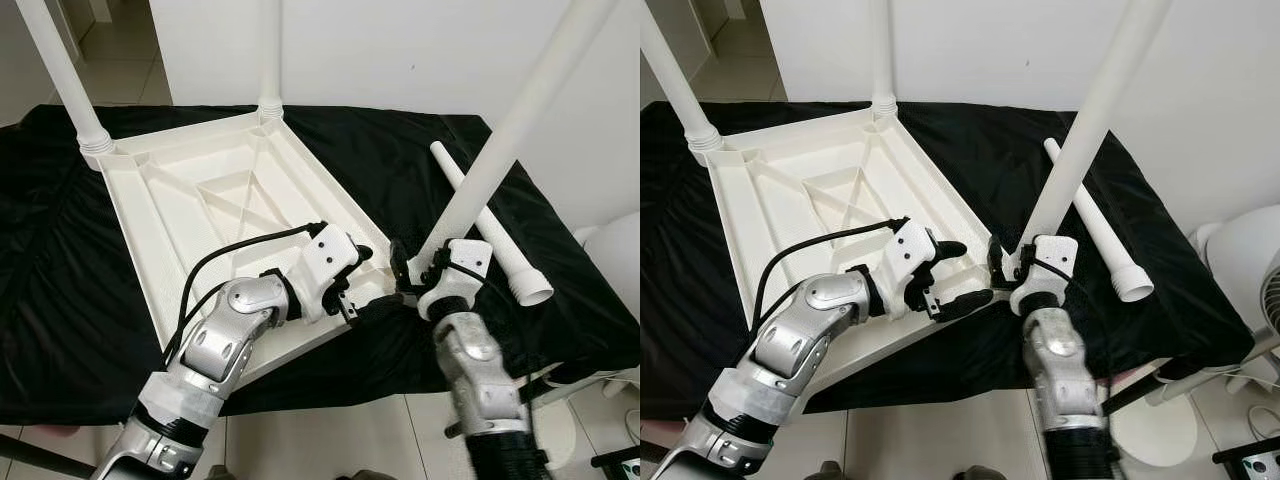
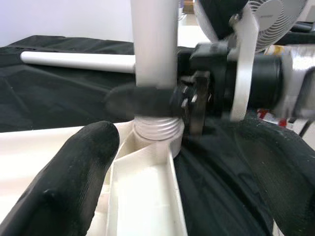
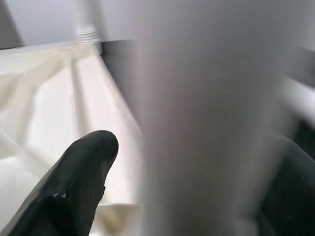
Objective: Building children table
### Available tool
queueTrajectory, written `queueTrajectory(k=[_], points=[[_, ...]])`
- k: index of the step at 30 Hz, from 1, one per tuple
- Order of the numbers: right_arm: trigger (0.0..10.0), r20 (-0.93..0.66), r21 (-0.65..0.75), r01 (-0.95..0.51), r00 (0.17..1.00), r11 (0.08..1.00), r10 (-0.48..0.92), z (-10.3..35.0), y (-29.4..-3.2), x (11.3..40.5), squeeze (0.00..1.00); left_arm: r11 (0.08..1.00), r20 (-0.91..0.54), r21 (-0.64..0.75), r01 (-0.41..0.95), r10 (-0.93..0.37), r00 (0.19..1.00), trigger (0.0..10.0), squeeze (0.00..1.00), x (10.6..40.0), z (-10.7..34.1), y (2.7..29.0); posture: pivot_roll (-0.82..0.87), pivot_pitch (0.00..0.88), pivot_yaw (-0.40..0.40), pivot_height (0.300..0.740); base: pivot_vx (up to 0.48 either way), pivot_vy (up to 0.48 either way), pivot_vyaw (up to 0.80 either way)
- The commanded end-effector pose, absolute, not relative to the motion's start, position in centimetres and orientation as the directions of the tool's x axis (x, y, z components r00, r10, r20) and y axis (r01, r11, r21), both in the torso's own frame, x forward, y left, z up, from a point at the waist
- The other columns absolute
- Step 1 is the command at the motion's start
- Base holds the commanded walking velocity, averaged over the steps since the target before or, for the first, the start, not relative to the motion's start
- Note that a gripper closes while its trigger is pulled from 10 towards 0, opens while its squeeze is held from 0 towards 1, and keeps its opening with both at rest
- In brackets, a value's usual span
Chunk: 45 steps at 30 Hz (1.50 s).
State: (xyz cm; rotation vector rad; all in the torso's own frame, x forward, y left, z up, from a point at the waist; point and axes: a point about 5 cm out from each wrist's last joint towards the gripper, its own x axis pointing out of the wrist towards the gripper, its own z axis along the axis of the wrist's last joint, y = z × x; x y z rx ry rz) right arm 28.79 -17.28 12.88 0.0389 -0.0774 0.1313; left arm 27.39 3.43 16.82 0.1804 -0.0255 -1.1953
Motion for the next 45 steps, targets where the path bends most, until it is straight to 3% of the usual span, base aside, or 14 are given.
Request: queueTrajectory(k=[1,12,29,30,32,33,38,39,40,41,45], points=[[10.0,0.064,0.02,-0.18,0.982,0.983,0.178,12.5,-17.5,28.9,0.0,0.346,-0.084,0.147,0.926,-0.929,0.361,10.0,0.0,27.3,16.7,3.1,0.02,0.0,-0.056,0.74,0.0,0.0,0.0],[10.0,-0.033,-0.076,-0.458,0.889,0.886,0.457,11.8,-18.5,30.1,0.0,0.338,-0.088,0.15,0.929,-0.931,0.353,10.0,0.0,27.2,16.6,3.0,0.02,0.0,-0.048,0.74,0.0,0.0,0.0],[10.0,-0.062,-0.125,-0.541,0.841,0.832,0.538,12.1,-19.2,31.4,0.0,0.336,-0.103,0.166,0.927,-0.929,0.355,10.0,0.0,27.1,16.4,3.1,0.03,0.0,-0.045,0.74,0.0,0.0,0.0],[2.4,-0.053,-0.126,-0.537,0.843,0.834,0.535,12.2,-19.3,31.5,0.0,0.336,-0.102,0.166,0.927,-0.929,0.355,10.0,0.0,27.1,16.5,3.1,0.03,0.0,-0.044,0.74,0.0,0.0,0.0],[2.0,-0.047,-0.124,-0.536,0.844,0.835,0.534,12.3,-19.4,31.5,0.0,0.335,-0.103,0.166,0.927,-0.929,0.354,10.0,0.0,27.1,16.5,3.1,0.02,0.0,-0.038,0.74,0.0,0.0,0.0],[0.0,-0.042,-0.129,-0.531,0.847,0.838,0.53,12.4,-19.5,31.6,0.0,0.333,-0.103,0.167,0.928,-0.93,0.352,10.0,0.0,27.2,16.5,3.0,0.02,0.0,-0.036,0.74,0.0,0.0,0.0],[0.0,-0.036,-0.127,-0.534,0.844,0.836,0.534,12.4,-19.6,31.5,0.0,0.328,-0.104,0.169,0.93,-0.932,0.348,10.0,0.0,27.2,16.6,2.9,0.02,0.0,-0.034,0.74,0.0,0.0,0.0],[1.4,-0.036,-0.121,-0.53,0.847,0.839,0.53,12.3,-19.7,31.4,0.0,0.328,-0.103,0.17,0.929,-0.932,0.348,10.0,0.0,27.3,16.6,2.9,0.02,0.0,-0.034,0.74,0.0,0.0,0.0],[1.4,-0.036,-0.121,-0.53,0.847,0.839,0.53,12.3,-19.7,31.4,0.0,0.328,-0.103,0.17,0.929,-0.932,0.348,10.0,0.0,27.3,16.6,2.9,0.02,0.0,-0.034,0.74,0.0,0.0,0.0],[10.0,-0.036,-0.111,-0.512,0.859,0.852,0.511,12.1,-19.7,31.4,0.0,0.329,-0.102,0.17,0.929,-0.932,0.349,10.0,0.0,27.3,16.7,3.0,0.02,0.0,-0.034,0.74,0.0,0.0,0.0],[10.0,-0.038,-0.078,-0.454,0.891,0.887,0.453,11.6,-19.6,31.2,0.0,0.33,-0.101,0.169,0.929,-0.931,0.35,10.0,0.0,27.4,16.7,3.0,0.02,0.0,-0.036,0.74,0.0,0.0,0.0]])
